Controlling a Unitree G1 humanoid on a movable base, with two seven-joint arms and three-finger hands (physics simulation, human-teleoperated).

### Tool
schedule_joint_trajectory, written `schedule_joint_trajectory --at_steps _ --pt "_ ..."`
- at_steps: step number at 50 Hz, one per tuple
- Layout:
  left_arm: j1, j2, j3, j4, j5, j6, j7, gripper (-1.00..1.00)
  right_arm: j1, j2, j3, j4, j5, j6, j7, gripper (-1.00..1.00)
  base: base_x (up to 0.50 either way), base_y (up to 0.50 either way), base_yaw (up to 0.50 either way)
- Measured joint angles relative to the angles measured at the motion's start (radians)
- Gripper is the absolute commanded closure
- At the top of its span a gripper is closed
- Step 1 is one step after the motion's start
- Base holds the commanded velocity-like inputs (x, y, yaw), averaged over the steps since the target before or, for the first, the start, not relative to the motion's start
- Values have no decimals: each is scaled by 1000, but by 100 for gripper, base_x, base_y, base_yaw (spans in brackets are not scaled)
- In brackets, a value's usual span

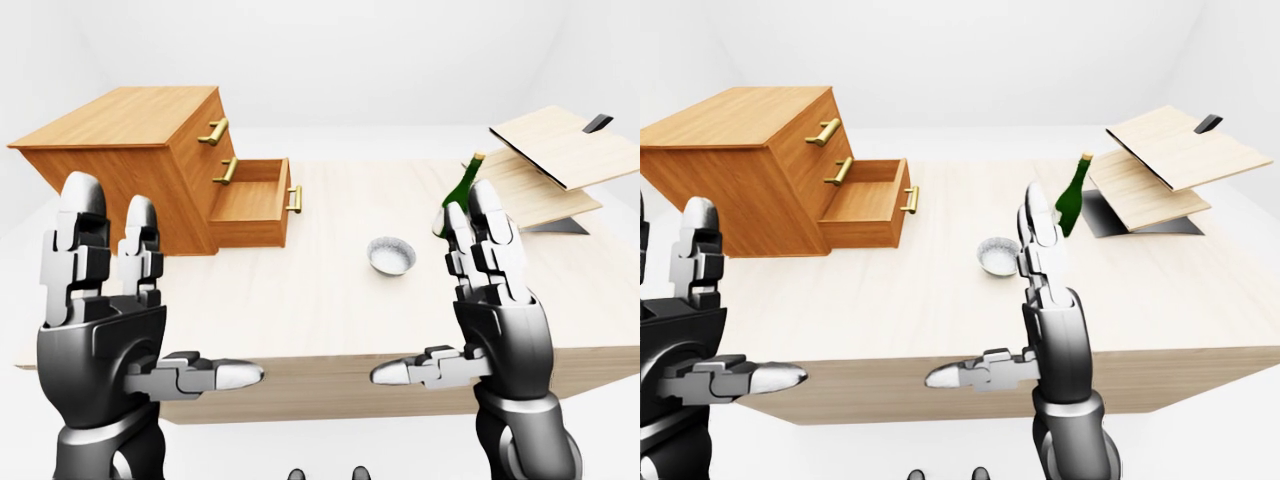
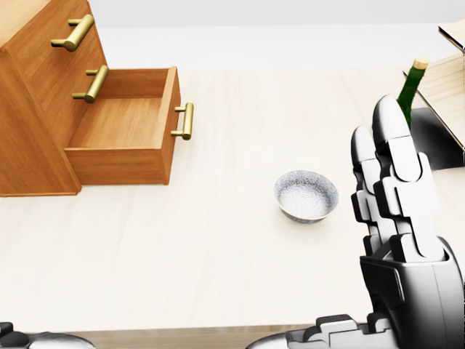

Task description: Put the bowl on top of the cabinet.

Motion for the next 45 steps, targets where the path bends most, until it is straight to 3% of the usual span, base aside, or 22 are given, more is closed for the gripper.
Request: schedule_joint_trajectory --at_steps 31,45 --pt "-11 -4 58 -63 -55 0 2 -100 -3 -2 20 5 -1 0 -6 -100 0 50 0" --pt "-5 -4 57 -64 -52 0 2 -100 -3 7 7 -10 40 0 -19 -100 6 0 0"
